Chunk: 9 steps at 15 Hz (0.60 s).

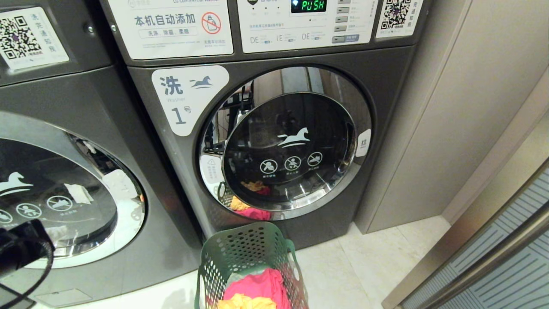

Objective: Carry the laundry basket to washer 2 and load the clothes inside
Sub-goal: Open the lid of the washing machine

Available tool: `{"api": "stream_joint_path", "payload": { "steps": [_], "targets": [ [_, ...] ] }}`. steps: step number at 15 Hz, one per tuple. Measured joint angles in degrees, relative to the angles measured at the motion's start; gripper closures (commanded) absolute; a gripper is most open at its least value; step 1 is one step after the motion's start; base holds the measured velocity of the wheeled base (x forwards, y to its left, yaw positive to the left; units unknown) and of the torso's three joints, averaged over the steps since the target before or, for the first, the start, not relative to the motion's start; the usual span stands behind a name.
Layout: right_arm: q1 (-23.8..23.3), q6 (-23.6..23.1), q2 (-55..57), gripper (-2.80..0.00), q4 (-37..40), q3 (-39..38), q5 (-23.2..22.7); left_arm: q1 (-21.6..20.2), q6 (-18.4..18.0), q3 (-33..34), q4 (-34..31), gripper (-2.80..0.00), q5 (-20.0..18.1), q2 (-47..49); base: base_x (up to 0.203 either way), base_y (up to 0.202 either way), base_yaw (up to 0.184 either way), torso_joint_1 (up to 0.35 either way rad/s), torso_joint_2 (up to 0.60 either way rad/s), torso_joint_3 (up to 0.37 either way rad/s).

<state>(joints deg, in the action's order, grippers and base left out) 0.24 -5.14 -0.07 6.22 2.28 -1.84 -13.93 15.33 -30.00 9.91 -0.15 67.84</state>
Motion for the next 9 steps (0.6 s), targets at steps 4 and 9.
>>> {"api": "stream_joint_path", "payload": {
  "steps": [4, 9],
  "targets": [
    [0.0, 0.0, 0.0, 0.0, 0.0, 0.0, -0.02, -10.08, -5.88, -0.68, 9.49, -2.8, -5.63, 11.01, 0.0, 0.0, 0.0, 0.0, 0.0, 0.0],
    [0.02, 0.0, 0.0, 0.0, 0.0, 0.0, 0.0, -16.09, -14.26, 1.21, 18.82, -2.8, -24.24, 18.06, 0.0, 0.0, 0.0, 0.0, 0.0, 0.0]
  ]
}}
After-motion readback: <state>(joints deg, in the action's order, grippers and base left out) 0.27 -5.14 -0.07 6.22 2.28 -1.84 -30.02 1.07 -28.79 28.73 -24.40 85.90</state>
